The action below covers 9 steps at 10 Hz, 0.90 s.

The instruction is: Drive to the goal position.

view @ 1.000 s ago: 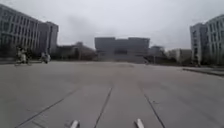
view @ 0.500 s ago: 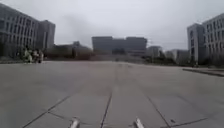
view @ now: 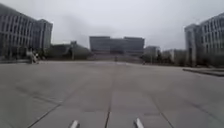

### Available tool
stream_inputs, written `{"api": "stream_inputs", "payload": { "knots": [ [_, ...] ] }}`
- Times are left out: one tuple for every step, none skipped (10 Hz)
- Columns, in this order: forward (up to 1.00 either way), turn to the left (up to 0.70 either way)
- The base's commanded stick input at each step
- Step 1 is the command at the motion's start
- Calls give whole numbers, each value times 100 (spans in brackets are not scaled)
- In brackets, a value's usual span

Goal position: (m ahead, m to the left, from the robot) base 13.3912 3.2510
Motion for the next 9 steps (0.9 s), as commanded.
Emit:
{"api": "stream_inputs", "payload": {
  "knots": [
    [100,0],
    [100,-2],
    [100,-20],
    [100,-31],
    [100,-21],
    [100,-8],
    [100,0],
    [100,0],
    [100,0]
  ]
}}
